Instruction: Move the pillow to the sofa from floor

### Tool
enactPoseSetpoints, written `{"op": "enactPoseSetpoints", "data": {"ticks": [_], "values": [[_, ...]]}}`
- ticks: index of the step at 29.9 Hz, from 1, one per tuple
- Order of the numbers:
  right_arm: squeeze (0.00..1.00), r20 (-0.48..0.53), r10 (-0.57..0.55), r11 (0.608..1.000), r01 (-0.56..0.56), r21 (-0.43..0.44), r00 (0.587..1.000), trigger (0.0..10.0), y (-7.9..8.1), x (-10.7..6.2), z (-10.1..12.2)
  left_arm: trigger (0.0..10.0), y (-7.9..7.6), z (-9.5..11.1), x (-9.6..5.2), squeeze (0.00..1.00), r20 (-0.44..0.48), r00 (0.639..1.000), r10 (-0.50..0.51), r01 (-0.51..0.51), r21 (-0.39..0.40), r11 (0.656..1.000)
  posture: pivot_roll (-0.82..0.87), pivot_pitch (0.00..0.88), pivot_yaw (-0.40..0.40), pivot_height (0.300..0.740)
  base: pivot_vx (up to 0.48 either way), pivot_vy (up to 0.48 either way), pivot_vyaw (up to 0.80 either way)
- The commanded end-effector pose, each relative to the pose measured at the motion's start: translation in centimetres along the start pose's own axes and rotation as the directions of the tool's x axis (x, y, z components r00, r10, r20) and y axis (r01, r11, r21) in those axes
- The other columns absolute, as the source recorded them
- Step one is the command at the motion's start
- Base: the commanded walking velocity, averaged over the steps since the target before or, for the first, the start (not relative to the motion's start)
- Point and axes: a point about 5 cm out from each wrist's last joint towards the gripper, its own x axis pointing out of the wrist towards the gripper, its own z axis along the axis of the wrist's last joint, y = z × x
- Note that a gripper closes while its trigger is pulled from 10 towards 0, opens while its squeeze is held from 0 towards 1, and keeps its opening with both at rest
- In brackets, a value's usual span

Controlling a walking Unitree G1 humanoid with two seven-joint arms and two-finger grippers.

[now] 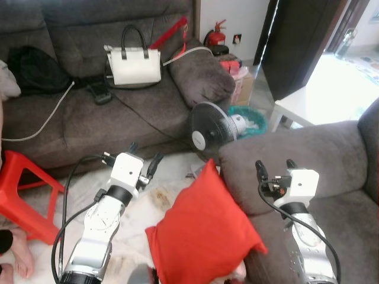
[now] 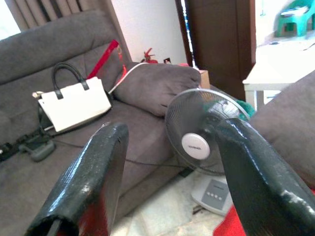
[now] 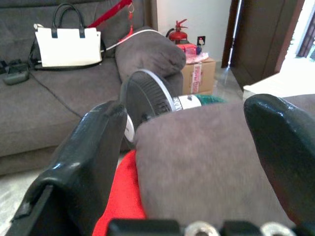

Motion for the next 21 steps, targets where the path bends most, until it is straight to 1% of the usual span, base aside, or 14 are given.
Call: {"op": "enactPoseSetpoints", "data": {"ticks": [1,6,21], "values": [[0.0,0.008,0.005,1.0,-0.004,-0.005,1.0,10.0,0.14,0.12,0.2,10.0,-0.05,-0.16,-0.04,0.0,-0.009,1.0,-0.007,0.007,0.016,1.0,0.08,0.083,-0.002,0.641,0.0,0.0,0.0],[0.0,-0.004,0.007,1.0,-0.007,-0.011,1.0,10.0,0.13,-0.11,-0.11,10.0,-0.06,-0.24,-0.03,0.0,-0.012,1.0,-0.008,0.009,0.014,1.0,0.09,0.086,-0.003,0.641,0.0,0.0,0.0],[0.0,-0.008,0.025,1.0,-0.025,-0.015,1.0,10.0,0.47,0.0,-0.17,10.0,0.04,-0.27,-0.03,0.0,-0.013,1.0,-0.002,0.003,0.015,1.0,0.09,0.085,-0.003,0.641,0.0,0.0,0.0]]}}
